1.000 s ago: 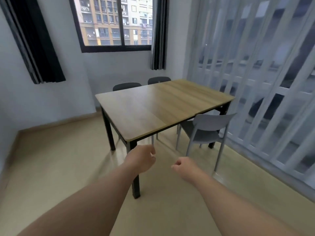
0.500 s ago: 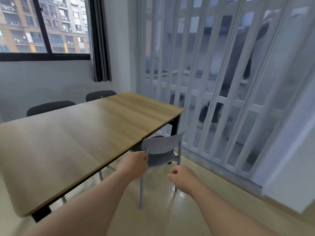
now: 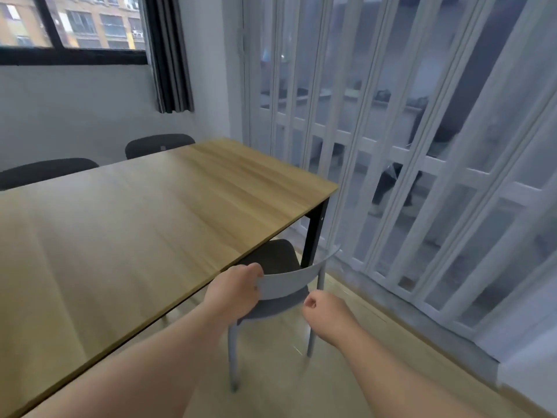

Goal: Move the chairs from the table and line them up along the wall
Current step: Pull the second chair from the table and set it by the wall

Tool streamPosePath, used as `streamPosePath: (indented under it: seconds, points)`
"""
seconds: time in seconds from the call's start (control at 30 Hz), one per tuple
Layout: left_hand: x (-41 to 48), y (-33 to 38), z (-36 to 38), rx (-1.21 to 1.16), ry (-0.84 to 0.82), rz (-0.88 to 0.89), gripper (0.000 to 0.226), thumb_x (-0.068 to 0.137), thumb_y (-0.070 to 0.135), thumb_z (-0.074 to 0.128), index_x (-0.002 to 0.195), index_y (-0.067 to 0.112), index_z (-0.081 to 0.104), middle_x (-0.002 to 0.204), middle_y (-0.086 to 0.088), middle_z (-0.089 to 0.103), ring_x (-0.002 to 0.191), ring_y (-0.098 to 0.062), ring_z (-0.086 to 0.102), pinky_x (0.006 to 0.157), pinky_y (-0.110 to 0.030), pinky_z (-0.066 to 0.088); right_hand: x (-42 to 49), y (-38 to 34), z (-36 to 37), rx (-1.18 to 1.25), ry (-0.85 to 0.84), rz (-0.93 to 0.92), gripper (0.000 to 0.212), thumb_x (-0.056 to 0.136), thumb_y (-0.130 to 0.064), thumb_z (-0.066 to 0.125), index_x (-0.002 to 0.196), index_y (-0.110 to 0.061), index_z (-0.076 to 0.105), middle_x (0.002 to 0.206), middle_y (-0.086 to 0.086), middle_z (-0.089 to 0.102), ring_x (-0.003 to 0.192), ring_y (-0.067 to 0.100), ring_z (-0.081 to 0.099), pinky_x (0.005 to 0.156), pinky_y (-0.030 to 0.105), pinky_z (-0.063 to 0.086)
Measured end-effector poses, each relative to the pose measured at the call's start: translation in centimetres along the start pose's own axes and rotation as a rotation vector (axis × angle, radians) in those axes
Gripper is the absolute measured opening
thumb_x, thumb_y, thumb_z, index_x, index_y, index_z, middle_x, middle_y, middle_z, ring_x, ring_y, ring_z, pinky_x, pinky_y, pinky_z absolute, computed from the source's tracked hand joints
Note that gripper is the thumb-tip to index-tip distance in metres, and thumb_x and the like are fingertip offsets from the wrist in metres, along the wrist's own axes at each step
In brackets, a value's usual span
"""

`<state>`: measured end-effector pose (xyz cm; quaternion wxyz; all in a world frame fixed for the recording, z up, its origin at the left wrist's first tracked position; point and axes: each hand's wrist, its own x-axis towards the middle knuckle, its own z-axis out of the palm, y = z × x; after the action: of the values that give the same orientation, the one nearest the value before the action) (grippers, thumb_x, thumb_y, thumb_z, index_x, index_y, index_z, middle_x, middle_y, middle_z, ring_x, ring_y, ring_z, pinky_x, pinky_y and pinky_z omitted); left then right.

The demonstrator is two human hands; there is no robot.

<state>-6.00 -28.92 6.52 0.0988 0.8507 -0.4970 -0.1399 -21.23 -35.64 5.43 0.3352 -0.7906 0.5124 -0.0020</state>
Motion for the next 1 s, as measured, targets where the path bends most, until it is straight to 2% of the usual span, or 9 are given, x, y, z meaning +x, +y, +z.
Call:
streamPosePath:
  seconds: [0.13,0.27,0.33,0.43,0.57,0.73,0.8,0.87,1.0]
  points:
    - [5.5,1.1,2.8,0.026,-0.061,-0.065,0.042,0.094,0.020,0.049,0.135,0.025,0.042,0.130,0.000,0.055,0.112,-0.022,0.058,0.080,-0.033,0.052,7.7,0.3,-0.9,-0.198,-0.009,-0.115,0.027,0.093,-0.019,0.043,0.117,-0.016,0.055,0.120,0.005,0.057,0.109,0.024,0.053,0.091,0.036,0.048]
    - [10.4,2.2,4.8,0.008,-0.117,-0.138,0.055,0.090,0.018,0.057,0.141,0.025,0.037,0.138,0.000,0.051,0.119,-0.022,0.055,0.091,-0.033,0.050,14.2,0.3,-1.6,-0.398,-0.059,-0.268,0.042,0.093,-0.023,0.047,0.135,-0.021,0.043,0.138,0.001,0.049,0.130,0.023,0.041,0.109,0.038,0.033]
    - [12.2,2.4,6.1,-0.012,-0.160,-0.174,0.055,0.089,0.017,0.058,0.140,0.023,0.037,0.135,-0.003,0.053,0.118,-0.024,0.056,0.096,-0.035,0.050,17.0,0.5,-1.2,-0.521,-0.099,-0.312,0.045,0.093,-0.023,0.049,0.137,-0.022,0.041,0.137,0.002,0.051,0.131,0.025,0.041,0.114,0.039,0.027]
    - [14.2,2.6,8.9,0.046,-0.209,-0.212,0.043,0.092,0.020,0.053,0.134,0.020,0.044,0.124,-0.004,0.059,0.111,-0.026,0.059,0.099,-0.038,0.046,20.0,1.4,-0.5,-0.614,-0.231,-0.295,0.037,0.094,-0.019,0.046,0.130,-0.023,0.046,0.125,0.004,0.060,0.124,0.027,0.048,0.117,0.042,0.021]
    - [15.2,3.0,11.3,0.203,-0.166,-0.286,0.025,0.096,0.020,0.045,0.119,0.026,0.054,0.114,0.001,0.061,0.108,-0.025,0.055,0.101,-0.042,0.033,22.2,3.4,-0.5,-0.674,-0.219,-0.380,0.032,0.092,-0.008,0.039,0.117,-0.021,0.055,0.118,0.005,0.062,0.116,0.027,0.050,0.109,0.036,0.028]
    - [15.4,3.5,11.8,0.266,-0.126,-0.331,0.021,0.096,0.017,0.047,0.115,0.023,0.054,0.112,-0.001,0.059,0.106,-0.025,0.054,0.100,-0.042,0.035,23.5,3.8,-0.5,-0.693,-0.210,-0.431,0.023,0.092,-0.004,0.040,0.107,-0.018,0.052,0.114,0.007,0.061,0.112,0.028,0.052,0.094,0.034,0.037]
    - [15.5,3.4,11.7,0.262,-0.133,-0.334,0.020,0.097,0.016,0.047,0.114,0.023,0.054,0.112,-0.001,0.058,0.107,-0.025,0.053,0.097,-0.041,0.035,23.5,3.7,-0.6,-0.702,-0.237,-0.460,0.014,0.093,-0.004,0.041,0.096,-0.018,0.043,0.112,0.008,0.059,0.109,0.029,0.053,0.091,0.035,0.040]
    - [15.5,3.5,11.4,0.255,-0.141,-0.312,0.019,0.097,0.016,0.047,0.113,0.022,0.055,0.112,-0.002,0.058,0.106,-0.025,0.054,0.094,-0.038,0.037,23.6,3.6,-0.7,-0.700,-0.260,-0.466,0.014,0.093,-0.003,0.041,0.091,-0.017,0.037,0.102,0.010,0.055,0.099,0.028,0.051,0.085,0.035,0.043]
    - [14.6,3.6,10.8,0.274,-0.150,-0.254,0.017,0.097,0.014,0.049,0.111,0.018,0.057,0.109,-0.005,0.060,0.100,-0.025,0.056,0.088,-0.035,0.042,22.8,3.9,-0.5,-0.712,-0.286,-0.471,0.016,0.092,-0.003,0.043,0.099,-0.015,0.050,0.091,0.005,0.047,0.084,0.024,0.043,0.073,0.034,0.044]
